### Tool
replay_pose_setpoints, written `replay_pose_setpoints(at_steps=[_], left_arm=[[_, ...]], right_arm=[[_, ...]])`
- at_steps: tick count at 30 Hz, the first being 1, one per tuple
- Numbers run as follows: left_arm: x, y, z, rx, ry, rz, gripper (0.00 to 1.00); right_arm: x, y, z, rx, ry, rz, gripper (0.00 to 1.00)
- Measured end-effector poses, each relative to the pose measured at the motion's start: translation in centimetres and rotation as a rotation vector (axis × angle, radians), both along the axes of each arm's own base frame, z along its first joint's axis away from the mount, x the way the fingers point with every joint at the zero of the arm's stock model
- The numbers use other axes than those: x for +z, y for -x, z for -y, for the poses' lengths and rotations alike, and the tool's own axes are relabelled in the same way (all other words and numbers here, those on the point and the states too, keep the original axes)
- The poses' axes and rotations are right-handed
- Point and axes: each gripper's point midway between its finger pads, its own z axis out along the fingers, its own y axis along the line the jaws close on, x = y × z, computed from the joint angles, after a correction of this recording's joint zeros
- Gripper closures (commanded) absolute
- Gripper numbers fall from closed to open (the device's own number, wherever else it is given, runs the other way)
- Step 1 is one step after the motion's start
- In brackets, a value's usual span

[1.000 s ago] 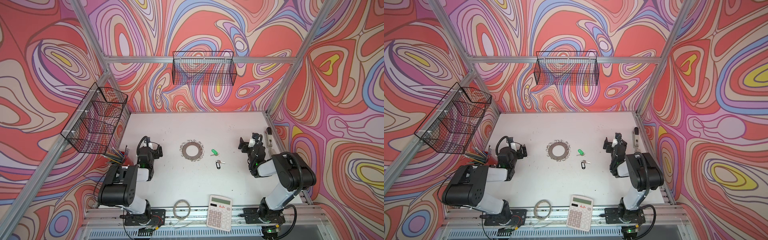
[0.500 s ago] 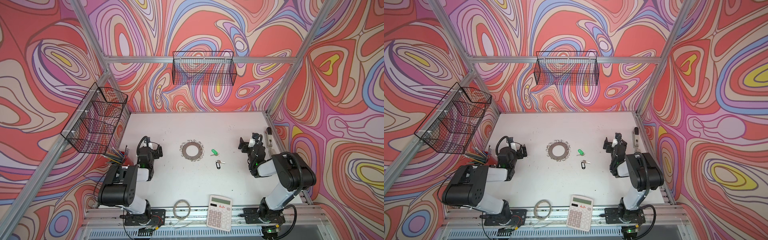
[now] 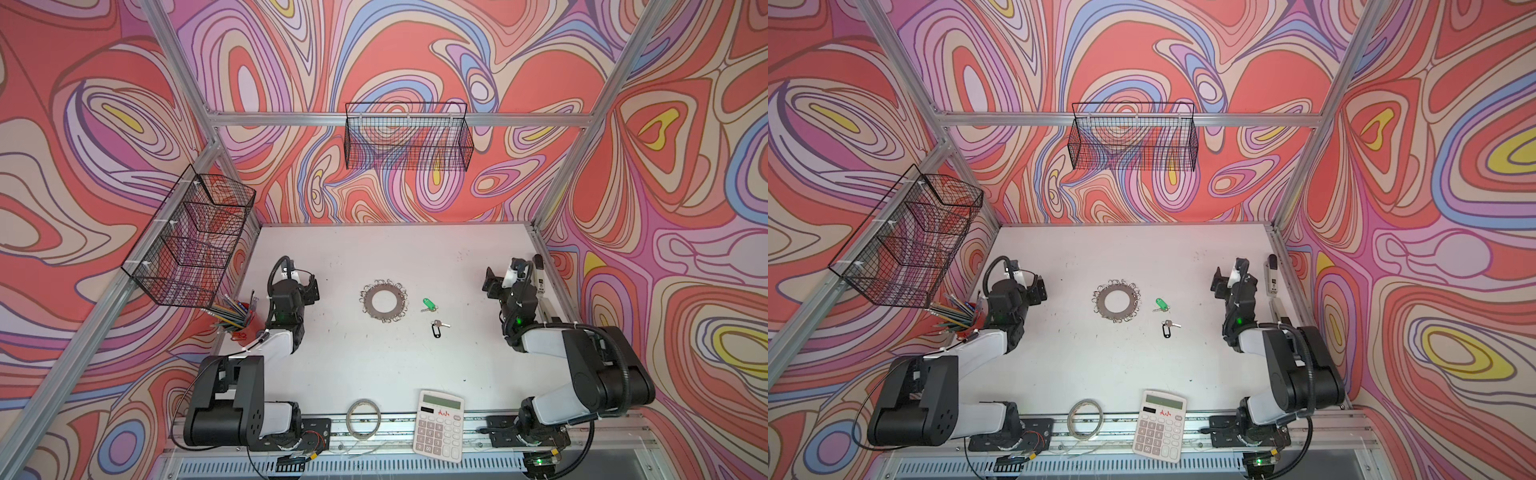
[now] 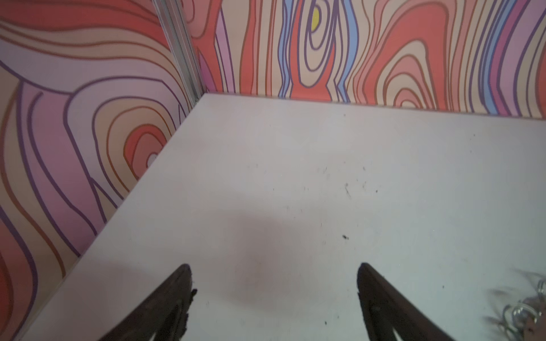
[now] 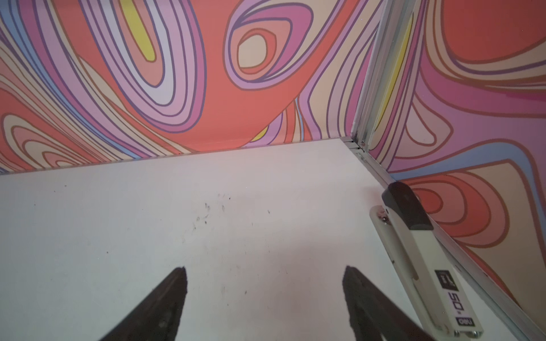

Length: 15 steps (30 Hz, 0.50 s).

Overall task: Attach keys to a key ring
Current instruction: Pick up the keyring from the center of the table.

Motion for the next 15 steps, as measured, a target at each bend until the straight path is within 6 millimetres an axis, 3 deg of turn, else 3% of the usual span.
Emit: replay_pose_setpoints(at_steps=[3, 6, 10, 15], left_arm=[[3.1, -0.9, 0.0, 0.017, 0.047, -0.026, 0.26], [3.7, -0.7, 0.7, 0.008, 0.116, -0.098, 0.28], [1.5, 1.1, 2.2, -0.022, 0.23, -0.256, 0.28], [-1.2, 3.4, 5.3, -0.106, 0.378, -0.446, 0.34]], right_arm=[[3.9, -2.1, -1.3, 0.057, -0.066, -0.004, 0.21], [5.6, -3.0, -3.2, 0.147, -0.141, -0.05, 0.24], [4.1, -2.7, -6.3, 0.274, -0.224, -0.197, 0.25], [0.5, -1.1, -12.4, 0.442, -0.276, -0.419, 0.23]])
